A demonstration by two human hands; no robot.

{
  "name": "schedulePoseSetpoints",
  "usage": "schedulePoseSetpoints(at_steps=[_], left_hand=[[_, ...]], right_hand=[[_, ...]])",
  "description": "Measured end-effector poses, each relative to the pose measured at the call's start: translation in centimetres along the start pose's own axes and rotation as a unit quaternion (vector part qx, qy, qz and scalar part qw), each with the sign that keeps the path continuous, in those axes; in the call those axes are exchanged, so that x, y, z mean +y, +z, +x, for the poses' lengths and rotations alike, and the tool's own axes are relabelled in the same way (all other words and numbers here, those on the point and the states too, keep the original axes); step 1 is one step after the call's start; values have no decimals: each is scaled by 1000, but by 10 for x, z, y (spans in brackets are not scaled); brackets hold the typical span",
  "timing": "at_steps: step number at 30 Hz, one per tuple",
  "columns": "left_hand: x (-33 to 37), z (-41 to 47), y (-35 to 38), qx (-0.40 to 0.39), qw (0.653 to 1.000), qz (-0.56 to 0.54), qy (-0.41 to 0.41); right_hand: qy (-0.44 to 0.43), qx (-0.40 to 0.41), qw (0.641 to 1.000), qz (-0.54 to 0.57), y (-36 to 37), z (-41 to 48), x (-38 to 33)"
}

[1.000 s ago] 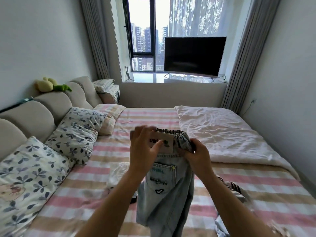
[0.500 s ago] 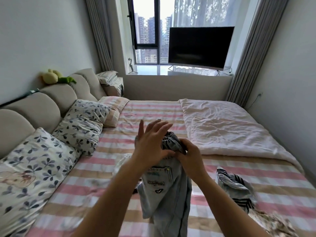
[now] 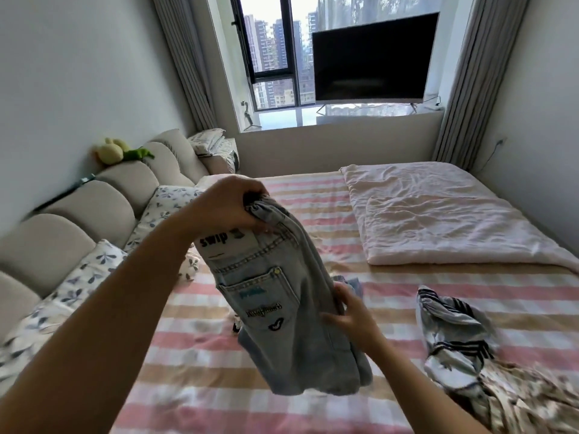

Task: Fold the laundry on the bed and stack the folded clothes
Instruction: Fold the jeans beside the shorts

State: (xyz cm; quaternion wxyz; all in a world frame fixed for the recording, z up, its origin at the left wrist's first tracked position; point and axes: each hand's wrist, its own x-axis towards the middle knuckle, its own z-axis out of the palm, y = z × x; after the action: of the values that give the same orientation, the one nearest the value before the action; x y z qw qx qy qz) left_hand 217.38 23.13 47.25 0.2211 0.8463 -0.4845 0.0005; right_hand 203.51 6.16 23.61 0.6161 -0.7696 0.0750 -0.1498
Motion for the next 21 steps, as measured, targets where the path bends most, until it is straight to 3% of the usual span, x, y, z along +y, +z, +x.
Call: schedulePoseSetpoints(at_steps=[6,12,16,21], left_hand=[[2,-17,-57,32,997,8,-70],[-52,-58,-72,61,983,-48,-167],[-115,-101,-34,42,960,-135,-243],[-195,-158,73,-16,896,-249,-368]], right_hand=[[37,26,998,-48,34,-4,56],[84,-22,994,-67,36,-2,73],[104,-96,981,-133,9,-8,73],[174,-170,942,-230,-25,-19,89]])
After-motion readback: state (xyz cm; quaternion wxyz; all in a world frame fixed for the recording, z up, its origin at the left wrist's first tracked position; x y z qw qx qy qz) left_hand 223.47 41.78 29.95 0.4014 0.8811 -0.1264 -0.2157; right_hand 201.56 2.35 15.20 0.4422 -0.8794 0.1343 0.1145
